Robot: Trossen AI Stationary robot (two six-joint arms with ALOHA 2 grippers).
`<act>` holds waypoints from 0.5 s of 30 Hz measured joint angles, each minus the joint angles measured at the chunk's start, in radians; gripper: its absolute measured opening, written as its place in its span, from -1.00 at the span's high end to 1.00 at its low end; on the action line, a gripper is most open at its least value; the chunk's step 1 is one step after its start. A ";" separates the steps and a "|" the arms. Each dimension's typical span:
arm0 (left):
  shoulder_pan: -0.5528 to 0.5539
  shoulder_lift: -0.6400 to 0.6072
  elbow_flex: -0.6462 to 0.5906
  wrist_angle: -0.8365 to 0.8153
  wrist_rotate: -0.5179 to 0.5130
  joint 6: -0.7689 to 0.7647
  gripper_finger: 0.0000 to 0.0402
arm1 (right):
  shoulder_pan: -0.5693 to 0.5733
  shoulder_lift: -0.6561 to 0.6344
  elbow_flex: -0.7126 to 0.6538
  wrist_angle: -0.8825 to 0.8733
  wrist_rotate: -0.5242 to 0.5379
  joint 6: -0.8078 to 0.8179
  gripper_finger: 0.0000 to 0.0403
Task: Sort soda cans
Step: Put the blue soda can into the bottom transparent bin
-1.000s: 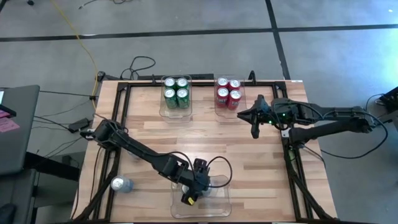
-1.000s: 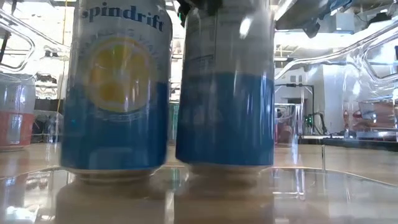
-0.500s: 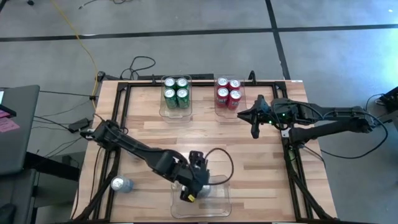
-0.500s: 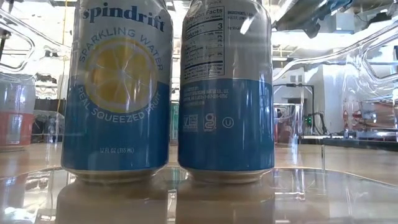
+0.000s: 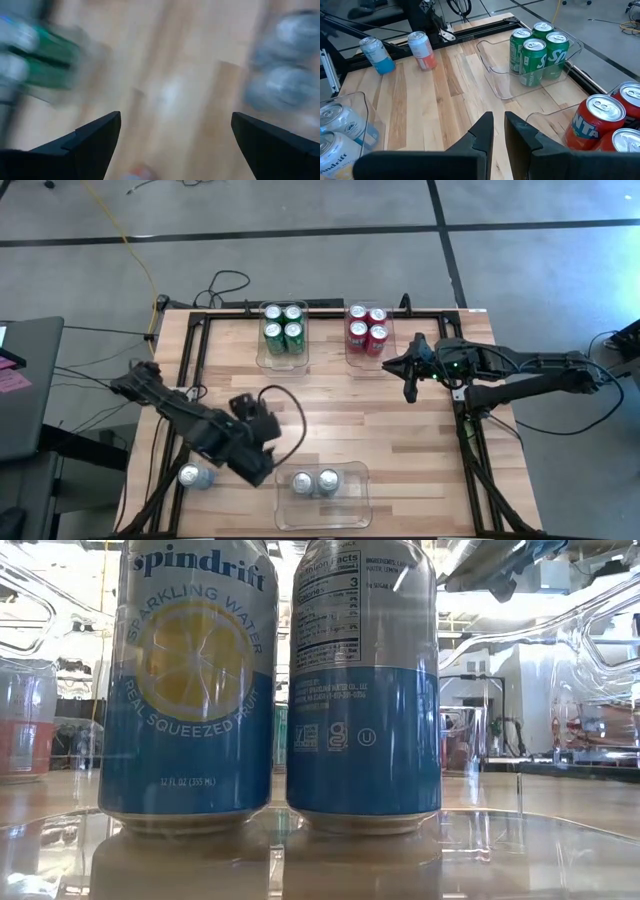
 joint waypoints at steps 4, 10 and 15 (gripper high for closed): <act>-0.052 -0.051 -0.016 0.006 0.130 -0.200 -0.87 | -0.005 0.000 0.000 0.002 0.000 -0.007 0.67; -0.158 -0.067 -0.025 0.007 0.117 -0.410 -0.87 | -0.042 0.000 0.000 0.016 0.000 -0.035 0.67; -0.238 -0.073 -0.131 0.007 0.099 -0.551 -0.87 | -0.070 0.000 0.000 0.024 0.000 -0.052 0.67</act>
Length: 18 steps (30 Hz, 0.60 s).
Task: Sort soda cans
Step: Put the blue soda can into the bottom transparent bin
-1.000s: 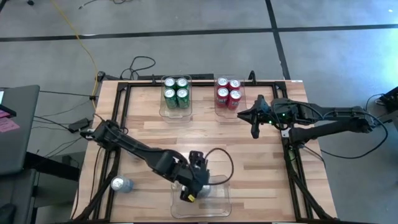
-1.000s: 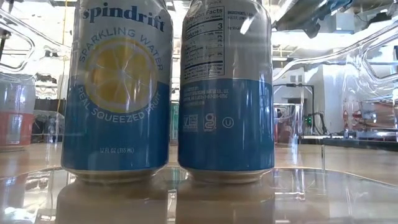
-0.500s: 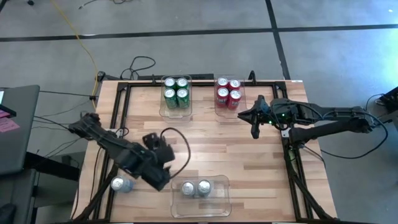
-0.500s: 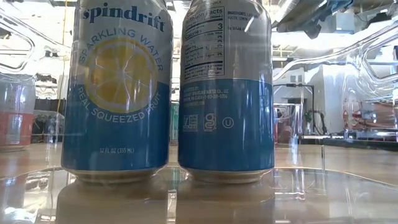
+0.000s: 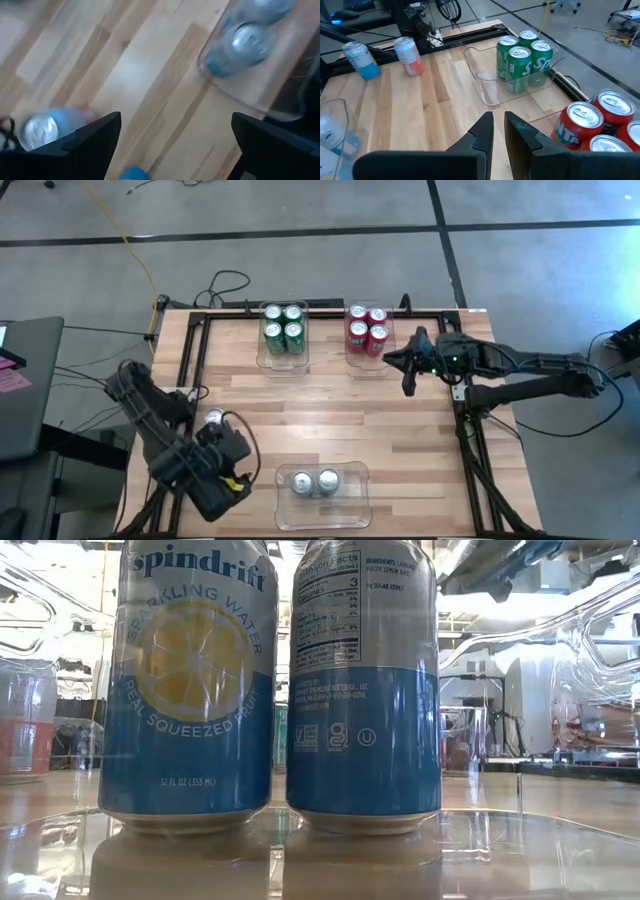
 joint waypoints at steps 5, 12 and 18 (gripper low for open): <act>-0.070 -0.036 -0.185 -0.005 0.120 -0.220 -0.82 | -0.006 0.000 0.000 0.003 0.000 0.004 0.67; -0.208 -0.130 -0.333 -0.005 0.192 -0.514 -0.78 | -0.006 0.000 0.000 0.031 0.000 0.004 0.67; -0.280 -0.216 -0.388 -0.004 0.243 -0.697 -0.85 | -0.006 0.000 0.000 0.034 0.000 0.000 0.67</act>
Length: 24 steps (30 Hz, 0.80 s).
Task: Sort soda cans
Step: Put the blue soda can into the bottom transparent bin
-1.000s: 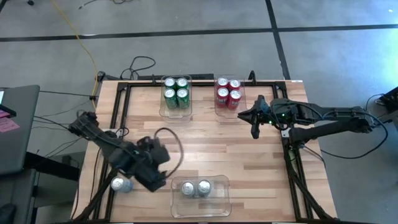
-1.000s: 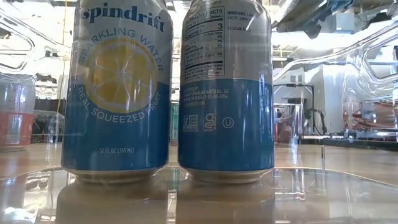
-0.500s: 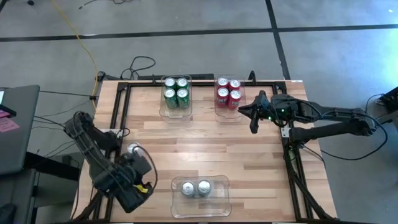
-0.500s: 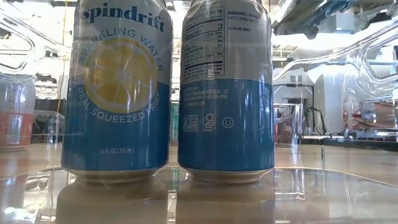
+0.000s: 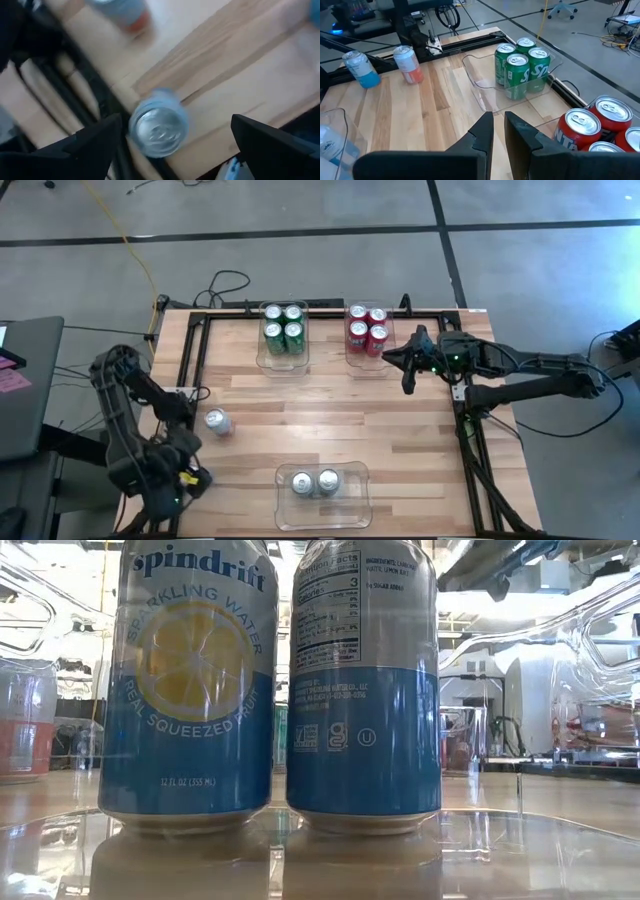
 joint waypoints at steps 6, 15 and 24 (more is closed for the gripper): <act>-0.040 -0.024 -0.111 0.054 0.068 -0.088 -0.98 | 0.006 0.000 0.000 -0.005 0.000 0.015 0.67; -0.043 -0.021 -0.228 0.191 0.138 -0.057 -0.99 | 0.024 0.000 0.000 -0.006 0.000 0.034 0.67; -0.046 -0.021 -0.292 0.285 0.152 -0.011 -0.98 | 0.024 0.000 0.000 -0.006 0.000 0.036 0.67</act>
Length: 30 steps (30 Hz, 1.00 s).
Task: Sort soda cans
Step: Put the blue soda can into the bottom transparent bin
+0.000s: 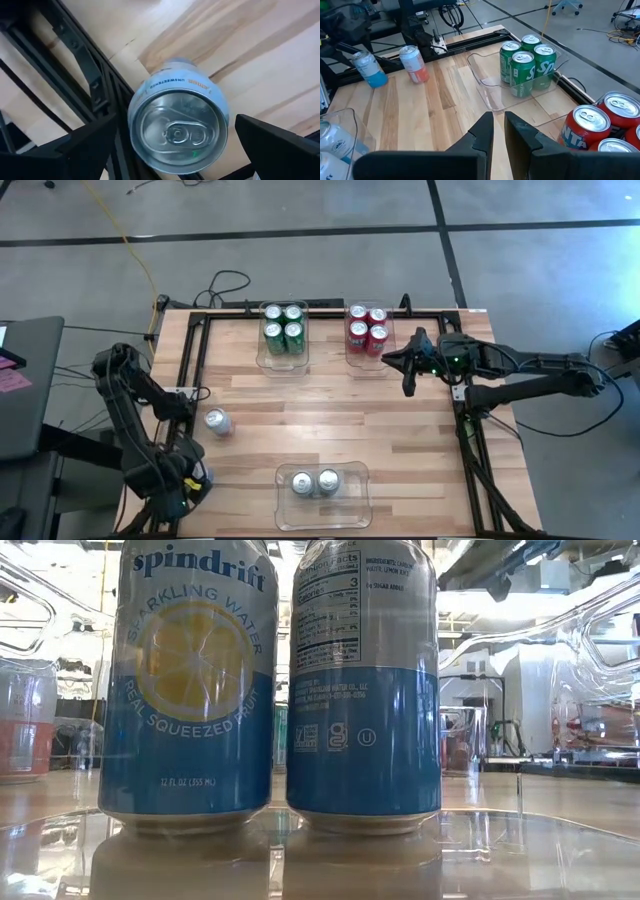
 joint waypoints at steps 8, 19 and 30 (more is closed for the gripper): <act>0.006 -0.001 -0.109 0.151 -0.003 -0.004 -0.58 | 0.000 0.000 0.000 -0.004 0.000 0.001 0.67; 0.114 -0.082 -0.070 0.075 -0.055 0.039 -0.46 | 0.000 0.000 0.000 -0.003 0.000 0.009 0.67; 0.339 -0.092 0.040 0.179 -0.264 0.526 -0.46 | 0.000 0.000 -0.001 -0.039 0.000 0.017 0.67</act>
